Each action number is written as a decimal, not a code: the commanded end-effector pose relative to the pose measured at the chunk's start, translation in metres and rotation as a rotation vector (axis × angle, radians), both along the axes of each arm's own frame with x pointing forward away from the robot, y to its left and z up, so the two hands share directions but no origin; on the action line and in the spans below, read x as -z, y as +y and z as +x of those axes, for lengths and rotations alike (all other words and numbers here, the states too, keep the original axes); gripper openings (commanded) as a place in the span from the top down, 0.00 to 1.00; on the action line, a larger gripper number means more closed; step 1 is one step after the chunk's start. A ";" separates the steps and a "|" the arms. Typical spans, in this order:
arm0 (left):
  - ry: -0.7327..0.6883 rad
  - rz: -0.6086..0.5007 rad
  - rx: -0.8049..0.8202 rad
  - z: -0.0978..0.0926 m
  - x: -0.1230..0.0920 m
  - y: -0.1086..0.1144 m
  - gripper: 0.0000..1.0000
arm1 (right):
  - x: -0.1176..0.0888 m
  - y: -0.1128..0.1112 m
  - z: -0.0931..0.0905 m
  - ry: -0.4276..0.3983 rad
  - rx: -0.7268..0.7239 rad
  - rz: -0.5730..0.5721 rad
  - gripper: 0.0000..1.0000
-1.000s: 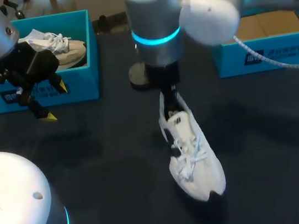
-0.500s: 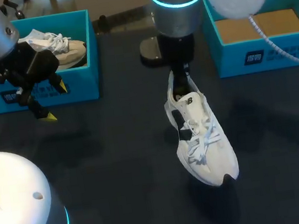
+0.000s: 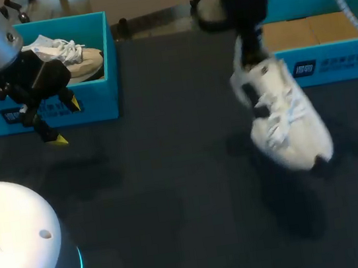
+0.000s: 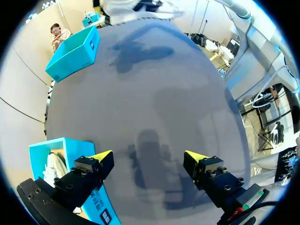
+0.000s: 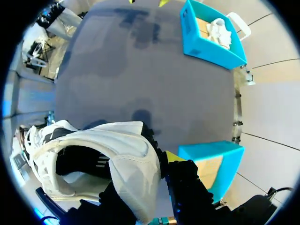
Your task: Take the shoe out of the shoebox, open the shoe tongue, remove and reinsert the insole, then place the shoe into the shoebox
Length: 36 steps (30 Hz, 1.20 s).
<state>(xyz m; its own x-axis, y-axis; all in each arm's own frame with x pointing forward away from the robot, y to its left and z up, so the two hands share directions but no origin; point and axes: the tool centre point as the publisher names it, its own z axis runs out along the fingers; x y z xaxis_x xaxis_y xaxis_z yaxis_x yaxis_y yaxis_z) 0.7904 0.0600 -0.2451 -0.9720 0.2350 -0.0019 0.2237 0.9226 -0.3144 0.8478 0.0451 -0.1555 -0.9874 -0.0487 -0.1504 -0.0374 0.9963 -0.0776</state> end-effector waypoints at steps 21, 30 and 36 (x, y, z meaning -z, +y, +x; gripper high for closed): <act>0.001 0.003 0.001 0.000 0.000 0.000 0.00 | -0.040 -0.129 0.149 0.012 -0.010 -0.015 1.00; 0.001 0.003 0.001 0.000 0.000 0.000 0.00 | -0.040 -0.129 0.149 0.012 -0.010 -0.015 1.00; 0.001 0.003 0.001 0.000 0.000 0.000 0.00 | -0.042 -0.138 0.158 -0.004 0.003 -0.030 1.00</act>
